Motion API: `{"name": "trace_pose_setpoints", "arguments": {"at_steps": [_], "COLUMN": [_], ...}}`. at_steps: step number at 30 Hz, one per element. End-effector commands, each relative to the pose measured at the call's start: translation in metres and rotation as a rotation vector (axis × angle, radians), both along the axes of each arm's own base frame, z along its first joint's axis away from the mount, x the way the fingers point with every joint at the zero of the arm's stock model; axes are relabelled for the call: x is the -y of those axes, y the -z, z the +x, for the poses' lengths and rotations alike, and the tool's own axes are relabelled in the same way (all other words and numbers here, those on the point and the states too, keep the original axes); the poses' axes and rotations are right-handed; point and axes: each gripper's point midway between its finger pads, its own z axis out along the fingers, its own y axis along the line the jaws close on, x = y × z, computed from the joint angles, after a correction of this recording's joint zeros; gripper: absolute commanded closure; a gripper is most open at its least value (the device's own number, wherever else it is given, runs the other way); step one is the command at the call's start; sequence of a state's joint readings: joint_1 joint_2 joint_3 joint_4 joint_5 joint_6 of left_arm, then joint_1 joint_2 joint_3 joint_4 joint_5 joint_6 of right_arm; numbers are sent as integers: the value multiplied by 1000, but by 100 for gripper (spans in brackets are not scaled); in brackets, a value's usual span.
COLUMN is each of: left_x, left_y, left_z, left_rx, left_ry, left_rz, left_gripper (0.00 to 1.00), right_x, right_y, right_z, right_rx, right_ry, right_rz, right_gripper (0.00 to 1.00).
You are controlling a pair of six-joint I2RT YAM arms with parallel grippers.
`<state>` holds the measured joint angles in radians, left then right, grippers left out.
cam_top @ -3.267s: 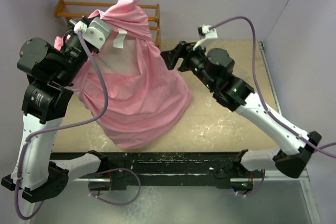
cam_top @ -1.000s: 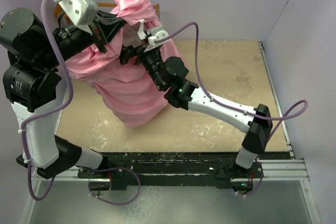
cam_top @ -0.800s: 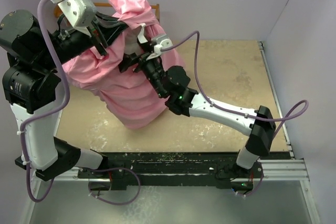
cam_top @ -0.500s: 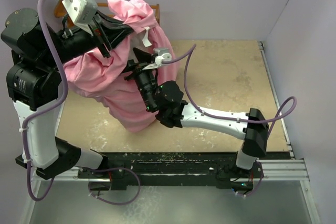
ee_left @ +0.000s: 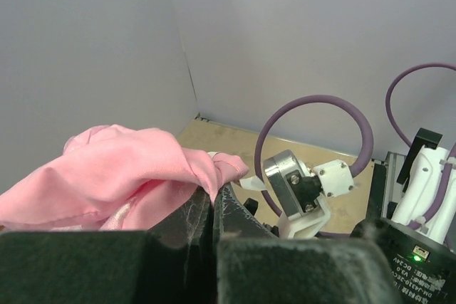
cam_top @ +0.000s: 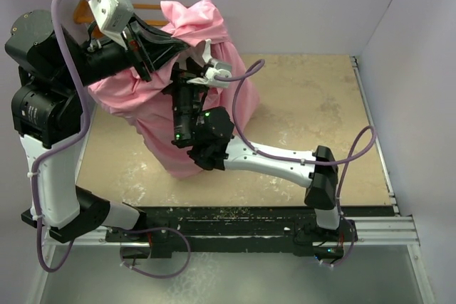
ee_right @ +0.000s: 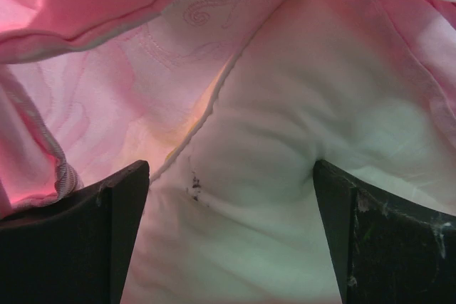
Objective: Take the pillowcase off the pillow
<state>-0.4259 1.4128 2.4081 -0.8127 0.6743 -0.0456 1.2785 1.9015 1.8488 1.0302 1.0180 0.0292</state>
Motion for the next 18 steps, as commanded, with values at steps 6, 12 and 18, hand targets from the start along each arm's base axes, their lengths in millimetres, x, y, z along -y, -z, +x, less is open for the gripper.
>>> {"name": "trace_pose_setpoints", "arguments": {"at_steps": [6, 12, 18], "left_x": [-4, -11, -18], "left_y": [-30, -40, -45], "left_z": [-25, -31, -30], "left_rx": [92, 144, 187], "left_ry": [46, 17, -29], "left_rz": [-60, -73, -70], "left_gripper": [100, 100, 100], "right_x": [32, 54, 72], "right_y": [18, 34, 47], "right_z": [18, 18, 11], "right_rx": [-159, -180, -161], "right_ry": [219, 222, 163], "right_rz": [26, 63, 109], "right_gripper": [28, 90, 100]}}
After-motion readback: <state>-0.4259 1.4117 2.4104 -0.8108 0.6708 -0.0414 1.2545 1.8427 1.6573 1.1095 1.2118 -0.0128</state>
